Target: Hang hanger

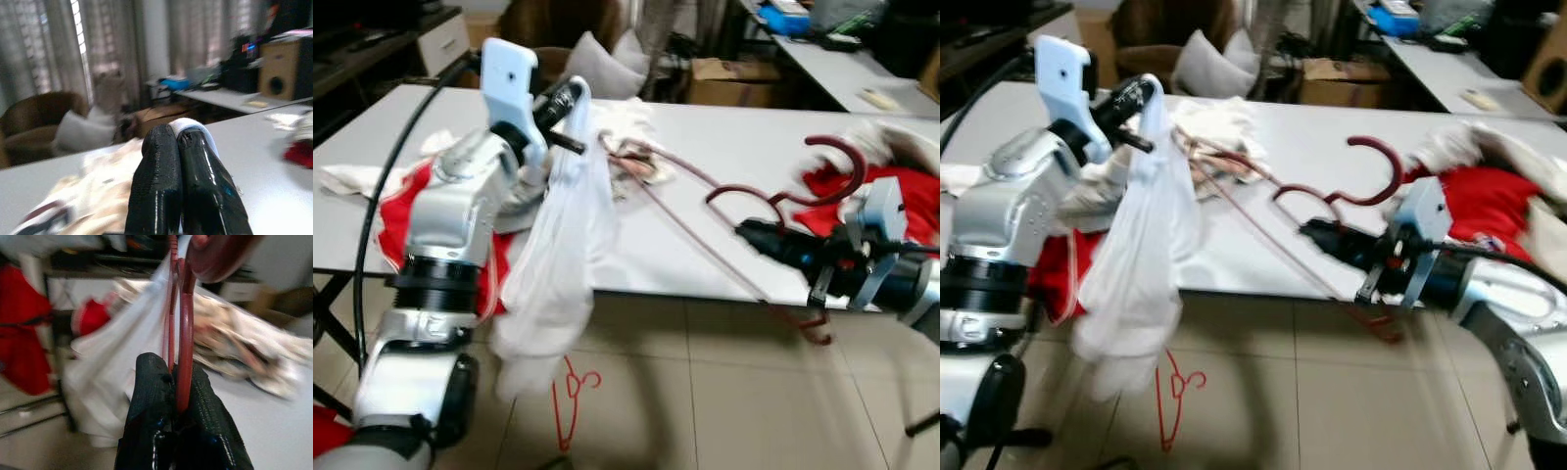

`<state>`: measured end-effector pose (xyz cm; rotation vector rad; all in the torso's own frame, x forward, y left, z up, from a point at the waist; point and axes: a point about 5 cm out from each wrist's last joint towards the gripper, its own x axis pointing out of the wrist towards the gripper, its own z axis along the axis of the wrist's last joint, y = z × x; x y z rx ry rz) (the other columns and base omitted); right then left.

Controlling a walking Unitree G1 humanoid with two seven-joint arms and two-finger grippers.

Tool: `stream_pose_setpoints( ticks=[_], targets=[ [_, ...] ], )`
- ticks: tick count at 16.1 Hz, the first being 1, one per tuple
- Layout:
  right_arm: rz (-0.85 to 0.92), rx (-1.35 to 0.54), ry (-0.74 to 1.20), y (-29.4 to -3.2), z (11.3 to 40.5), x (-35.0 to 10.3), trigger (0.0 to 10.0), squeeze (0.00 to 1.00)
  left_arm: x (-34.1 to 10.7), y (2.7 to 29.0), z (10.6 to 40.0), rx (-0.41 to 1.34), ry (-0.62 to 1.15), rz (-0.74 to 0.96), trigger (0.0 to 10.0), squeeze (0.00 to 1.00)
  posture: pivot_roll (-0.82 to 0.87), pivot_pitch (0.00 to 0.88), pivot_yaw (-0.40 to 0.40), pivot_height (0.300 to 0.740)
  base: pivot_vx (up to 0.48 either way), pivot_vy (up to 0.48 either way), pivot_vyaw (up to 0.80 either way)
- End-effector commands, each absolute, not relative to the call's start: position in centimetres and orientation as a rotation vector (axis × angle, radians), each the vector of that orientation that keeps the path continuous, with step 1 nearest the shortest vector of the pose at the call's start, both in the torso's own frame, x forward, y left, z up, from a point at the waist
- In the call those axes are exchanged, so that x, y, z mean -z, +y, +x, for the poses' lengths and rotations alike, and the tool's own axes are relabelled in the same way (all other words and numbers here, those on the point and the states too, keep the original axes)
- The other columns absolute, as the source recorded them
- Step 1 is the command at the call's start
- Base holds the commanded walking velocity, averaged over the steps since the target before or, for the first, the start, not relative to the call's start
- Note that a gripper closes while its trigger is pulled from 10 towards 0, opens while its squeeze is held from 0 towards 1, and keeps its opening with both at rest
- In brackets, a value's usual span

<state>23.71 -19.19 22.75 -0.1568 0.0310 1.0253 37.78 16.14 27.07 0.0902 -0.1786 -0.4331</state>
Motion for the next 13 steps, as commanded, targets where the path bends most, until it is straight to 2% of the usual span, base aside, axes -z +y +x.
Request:
stream_pose_setpoints(
  ticks=[1,6,8,10,12,13],
  targets=[
    [-0.165,-1.097,0.039,-19.0,23.1,-23.4,10.0,0.00,-28.6,15.0,38.3,0.477,-0.228,0.106,10.0,0.00,-0.15,0.000,-0.012,0.740,0.375,0.000,0.00],
    [-0.191,-1.230,0.117,-17.3,22.9,-22.6,10.0,0.00,-32.3,14.2,39.3,0.524,-0.315,0.060,10.0,0.00,-0.14,0.000,-0.024,0.740,0.361,0.000,0.00],
    [-0.236,-1.221,0.142,-16.6,23.8,-21.9,10.0,0.00,-34.2,14.0,39.1,0.576,-0.359,0.006,10.0,0.00,-0.14,0.000,-0.024,0.740,0.000,0.000,0.00],
    [-0.264,-1.208,0.160,-15.2,25.2,-20.9,10.0,0.00,-37.0,13.1,37.4,0.727,-0.432,-0.045,10.0,0.00,-0.14,0.000,-0.024,0.740,0.000,0.000,0.00],
    [-0.308,-1.179,0.187,-14.5,26.4,-19.9,10.0,0.00,-38.0,12.7,36.3,0.810,-0.437,-0.064,10.0,0.00,-0.14,0.000,-0.025,0.740,0.000,0.000,0.00],
    [-0.341,-1.095,0.179,-14.5,28.3,-19.8,10.0,0.00,-39.1,12.7,35.6,0.841,-0.481,-0.082,10.0,0.00,-0.13,0.000,-0.028,0.740,0.000,0.000,0.00]
  ],
)
